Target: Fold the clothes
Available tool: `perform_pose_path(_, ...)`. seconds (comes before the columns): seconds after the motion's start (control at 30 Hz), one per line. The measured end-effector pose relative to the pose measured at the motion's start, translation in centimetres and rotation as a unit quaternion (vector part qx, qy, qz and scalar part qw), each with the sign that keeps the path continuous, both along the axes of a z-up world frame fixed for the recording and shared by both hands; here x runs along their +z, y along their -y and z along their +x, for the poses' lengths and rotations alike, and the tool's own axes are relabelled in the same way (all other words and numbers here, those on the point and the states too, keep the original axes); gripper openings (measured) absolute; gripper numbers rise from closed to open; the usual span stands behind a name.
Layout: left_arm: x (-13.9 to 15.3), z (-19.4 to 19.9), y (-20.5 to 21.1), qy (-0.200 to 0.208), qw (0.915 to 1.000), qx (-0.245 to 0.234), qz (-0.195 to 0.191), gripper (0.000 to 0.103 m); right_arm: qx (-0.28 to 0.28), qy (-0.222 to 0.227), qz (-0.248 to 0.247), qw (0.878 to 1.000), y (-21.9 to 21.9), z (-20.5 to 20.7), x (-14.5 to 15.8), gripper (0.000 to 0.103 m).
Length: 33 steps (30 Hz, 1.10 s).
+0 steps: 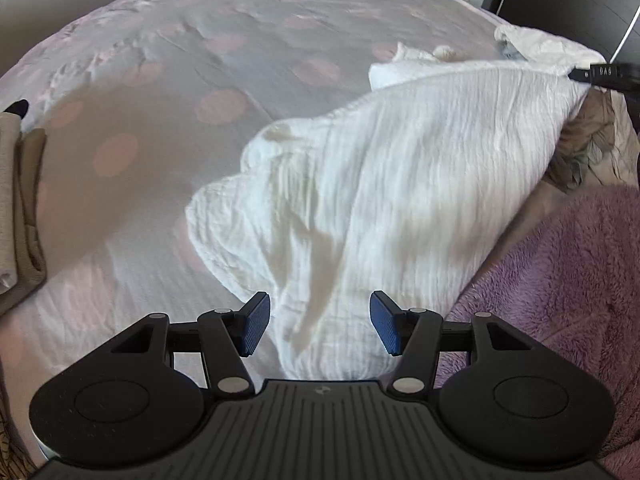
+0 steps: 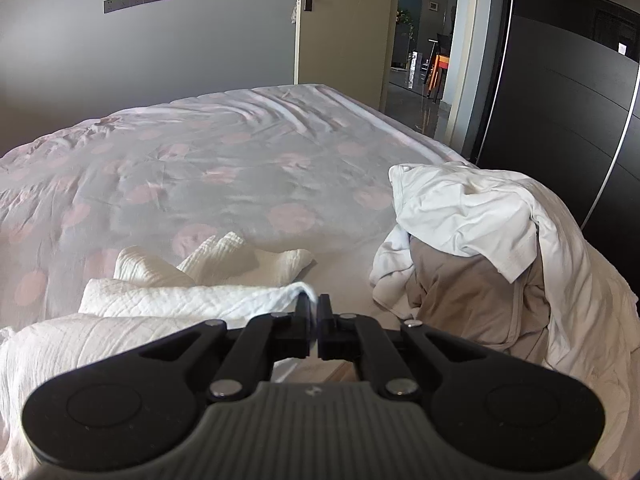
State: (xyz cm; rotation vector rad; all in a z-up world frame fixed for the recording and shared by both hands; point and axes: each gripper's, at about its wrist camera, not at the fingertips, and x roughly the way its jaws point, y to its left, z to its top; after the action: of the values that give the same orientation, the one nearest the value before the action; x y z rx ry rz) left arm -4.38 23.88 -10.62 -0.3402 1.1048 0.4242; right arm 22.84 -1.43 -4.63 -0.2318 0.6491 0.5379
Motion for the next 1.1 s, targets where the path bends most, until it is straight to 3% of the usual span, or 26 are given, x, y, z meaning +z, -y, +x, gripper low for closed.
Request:
perform_pose_path(0.27,-5.5,1.6,-0.1,-0.1,0.994,0.039,-0.02,0.05,0.021,-0.006,0.014,1.0,0.8,-0.3,0.1,0.004)
perform_pose_path(0.33,-6.1,1.2,-0.7,-0.09,0.9936,0.047,-0.05,0.009,0.025,-0.008,0.017,1.0,1.0,-0.4,0.1,0.004)
perform_pose_path(0.4,-6.0,0.7,-1.2,-0.07,0.9935,0.055,-0.071,0.003,0.033,-0.012,0.024,0.999,1.1,-0.7,0.1,0.004)
perform_pose_path(0.53,-2.5,-0.3,-2.8,-0.03,0.9969,0.071,-0.019,0.0,0.051,-0.009,0.043,0.998,1.0,-1.3,1.2,0.004)
perform_pose_path(0.67,3.4,-1.8,-6.9,0.009,0.9911,0.121,0.054,0.0,0.082,-0.01,0.074,0.994,0.0,-2.3,3.0,0.004)
perform_pose_path(0.83,10.7,-3.5,-11.8,0.036,0.9676,0.195,0.156,0.0,0.132,-0.024,0.105,0.985,-2.9,-3.8,4.5,0.004)
perform_pose_path(1.0,12.4,-4.1,-15.9,-0.003,0.9342,0.25,0.254,0.0,0.199,-0.051,0.115,0.972,-7.6,-6.3,4.2,0.004)
perform_pose_path(1.1,11.8,-5.1,-18.1,-0.021,0.9289,0.267,0.255,0.0,0.23,-0.056,0.102,0.966,-10.9,-8.0,3.1,0.005)
